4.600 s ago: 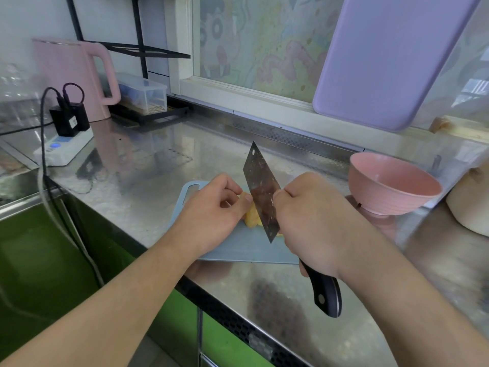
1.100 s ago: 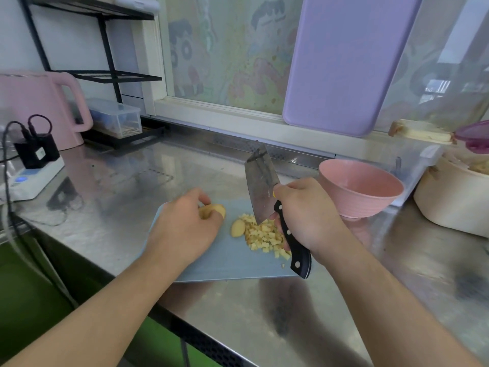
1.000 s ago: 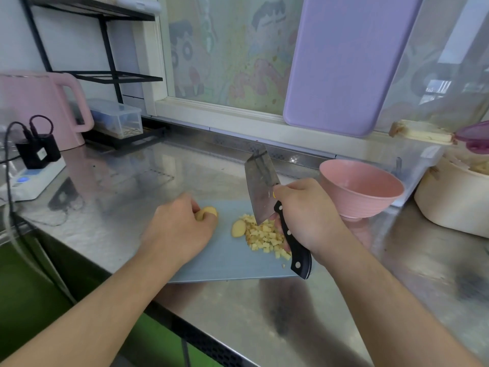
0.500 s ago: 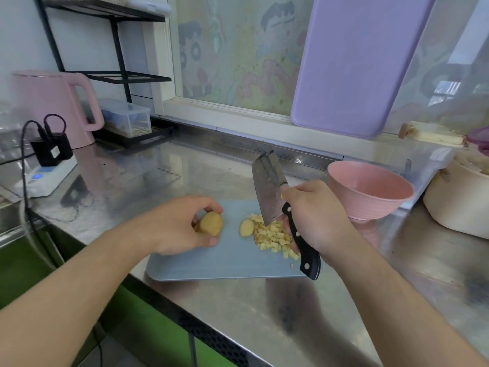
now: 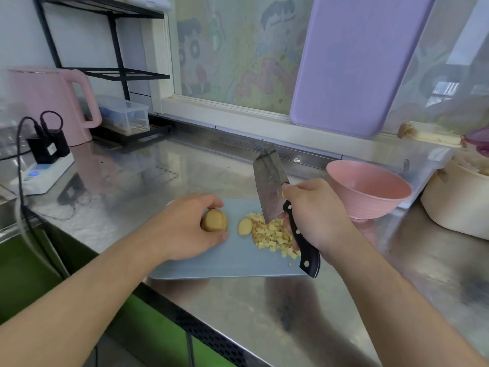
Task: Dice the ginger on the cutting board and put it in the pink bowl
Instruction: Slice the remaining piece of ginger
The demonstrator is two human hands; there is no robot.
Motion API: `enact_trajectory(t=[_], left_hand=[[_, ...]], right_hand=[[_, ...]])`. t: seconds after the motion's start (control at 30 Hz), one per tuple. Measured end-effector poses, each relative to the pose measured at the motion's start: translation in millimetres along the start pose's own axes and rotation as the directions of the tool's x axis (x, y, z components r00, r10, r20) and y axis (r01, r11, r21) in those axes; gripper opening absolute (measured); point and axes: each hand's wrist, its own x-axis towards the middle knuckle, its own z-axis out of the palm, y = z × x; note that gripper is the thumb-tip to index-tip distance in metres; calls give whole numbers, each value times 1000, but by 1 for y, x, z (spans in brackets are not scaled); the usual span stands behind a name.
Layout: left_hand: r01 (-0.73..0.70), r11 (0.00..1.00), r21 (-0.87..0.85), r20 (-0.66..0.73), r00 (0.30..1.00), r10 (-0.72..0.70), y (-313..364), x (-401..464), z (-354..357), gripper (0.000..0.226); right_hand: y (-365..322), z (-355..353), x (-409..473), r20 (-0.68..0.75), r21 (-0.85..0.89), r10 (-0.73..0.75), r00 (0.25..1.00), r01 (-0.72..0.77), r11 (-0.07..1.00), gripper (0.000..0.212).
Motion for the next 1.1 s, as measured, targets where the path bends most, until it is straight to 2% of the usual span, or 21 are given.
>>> enact_trajectory(t=[0.1,0.27,0.43,0.57,0.63,0.7,0.77,0.8,0.93,1.1], left_hand=[[-62,995,79,-27,998,64,7,4,2,61],[-201,977,73,-53,977,205,28,15,22,37],[-240,966,98,-180,950,255,32,15,31,5],[-147,989,-17,-365,922,131,28,13,29,7],[-70,977,-202,-472,881,-34,28,13,21,6],[24,907,-421,-454,860,-233,22,16,14,9],[78,816,-573,-376,860,-346,12,20,10,12],[97,803,-588,-349,865,-360,7,19,10,12],[155,865,-477,-332,880,-340,1,9,15,9],[200,857,-474,-314,872,-377,2,8,16,10]], right_hand=[[2,-1,3,-21,-20,-16,1000,15,1000,35],[5,-1,7,-50,-52,-39,998,36,998,36],[7,-2,8,-49,-76,-44,998,40,996,34],[6,-2,8,-41,-61,-47,998,45,997,32],[6,-2,8,-41,-58,-47,998,45,997,34],[6,-2,8,-44,-56,-43,998,41,998,38],[5,0,6,-37,-45,-33,999,32,998,38],[4,1,5,-33,-38,-31,999,30,999,36],[-2,5,-4,7,-10,-23,1000,23,1000,33],[2,17,-6,53,-65,0,999,3,998,38]])
